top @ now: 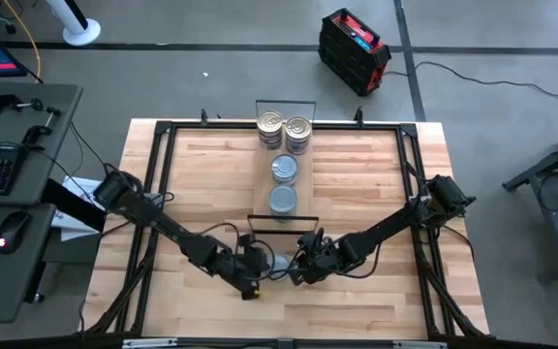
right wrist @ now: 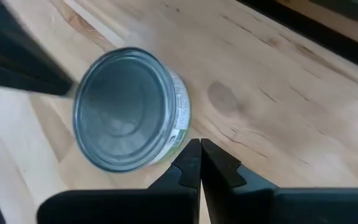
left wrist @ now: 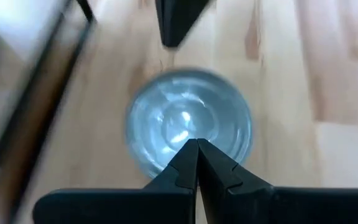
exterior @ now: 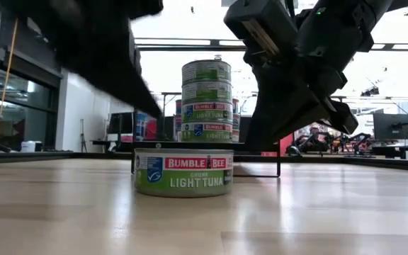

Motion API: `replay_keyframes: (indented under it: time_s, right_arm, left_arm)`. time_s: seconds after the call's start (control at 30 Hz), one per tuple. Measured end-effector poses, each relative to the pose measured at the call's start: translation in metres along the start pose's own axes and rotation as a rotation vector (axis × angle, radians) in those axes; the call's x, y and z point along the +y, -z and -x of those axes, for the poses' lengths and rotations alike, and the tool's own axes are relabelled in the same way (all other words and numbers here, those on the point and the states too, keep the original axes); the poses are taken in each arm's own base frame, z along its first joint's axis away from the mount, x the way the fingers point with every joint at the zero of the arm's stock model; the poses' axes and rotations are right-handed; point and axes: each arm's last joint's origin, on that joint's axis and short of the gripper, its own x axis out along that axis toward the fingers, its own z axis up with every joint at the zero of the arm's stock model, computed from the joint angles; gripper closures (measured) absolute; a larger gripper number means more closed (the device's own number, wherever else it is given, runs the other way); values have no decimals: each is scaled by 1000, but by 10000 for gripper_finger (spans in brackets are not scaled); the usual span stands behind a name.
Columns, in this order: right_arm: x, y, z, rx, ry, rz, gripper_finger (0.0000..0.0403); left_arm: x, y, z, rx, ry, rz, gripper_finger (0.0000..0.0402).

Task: Stack canned seafood by type on shelf
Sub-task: Stack the green tuna can on top of the other green tuna cans on the shelf

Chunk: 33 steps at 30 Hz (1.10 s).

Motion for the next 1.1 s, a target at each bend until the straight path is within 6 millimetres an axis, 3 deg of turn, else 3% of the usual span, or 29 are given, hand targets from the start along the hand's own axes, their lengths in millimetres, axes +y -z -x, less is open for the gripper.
replay_keyframes:
  time_s: [0.13, 0.43, 0.7, 1.1]
  right_arm:
    - [-1, 0, 0, -8, 17, 2, 403]
    - [-1, -1, -1, -2, 10, -8, 403]
    - [-3, 3, -26, 40, -15, -21, 403]
    - [-3, 2, -24, 15, -18, -3, 403]
  left_arm:
    - [5, -5, 20, 23, -19, -4, 401]
    - [7, 42, 11, 96, -18, 102, 401]
    - [9, 40, 8, 25, 40, 172, 401]
    - [7, 42, -7, -8, 92, 227, 401]
